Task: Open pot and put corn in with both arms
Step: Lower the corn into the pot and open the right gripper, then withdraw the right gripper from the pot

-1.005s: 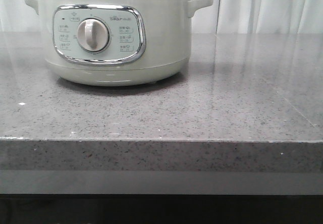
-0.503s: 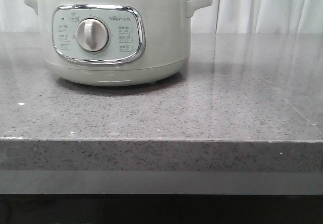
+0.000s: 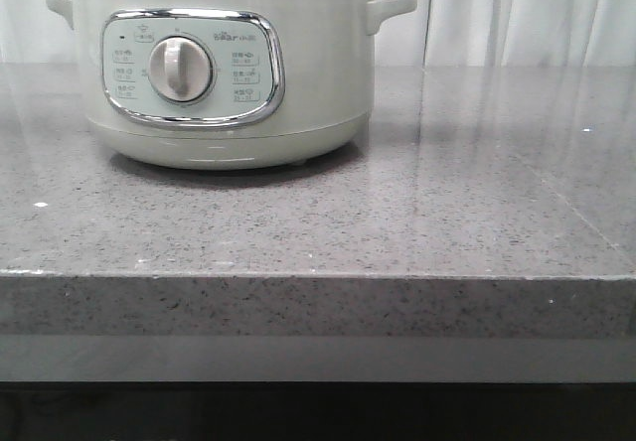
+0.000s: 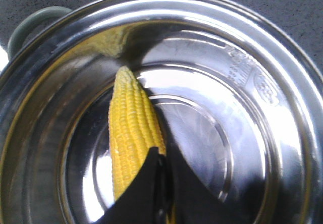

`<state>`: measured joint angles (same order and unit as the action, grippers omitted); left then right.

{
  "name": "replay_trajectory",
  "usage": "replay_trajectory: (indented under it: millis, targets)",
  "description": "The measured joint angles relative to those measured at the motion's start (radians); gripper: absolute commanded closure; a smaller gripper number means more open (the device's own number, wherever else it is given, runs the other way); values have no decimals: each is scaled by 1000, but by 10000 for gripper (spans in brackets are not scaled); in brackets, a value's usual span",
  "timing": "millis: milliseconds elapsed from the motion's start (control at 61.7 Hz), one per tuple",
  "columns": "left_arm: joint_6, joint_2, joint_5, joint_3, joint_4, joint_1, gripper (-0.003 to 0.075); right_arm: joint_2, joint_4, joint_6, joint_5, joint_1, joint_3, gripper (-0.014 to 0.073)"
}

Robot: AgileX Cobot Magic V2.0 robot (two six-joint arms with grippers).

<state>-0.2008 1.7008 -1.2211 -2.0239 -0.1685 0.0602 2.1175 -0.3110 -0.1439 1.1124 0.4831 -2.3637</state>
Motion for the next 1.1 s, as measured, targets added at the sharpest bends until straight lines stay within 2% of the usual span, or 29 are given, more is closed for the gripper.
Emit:
replay_trajectory:
  millis: [292,519,681,843,1103]
  targets:
    - [0,-1,0,-29,7,-31,532,-78,73,2,0,-124,15,712]
    - [0,-2,0,-74,3,-109,532,-217,87,2,-28,-254,174,712]
    - [0,-2,0,-78,2,-175,532,-371,87,2,-108,-363,410,712]
    - [0,-2,24,-78,2,-242,532,-548,95,2,-247,-447,691,712]
    - [0,-2,107,-78,-23,-353,532,-847,101,-6,-513,-456,1112,712]
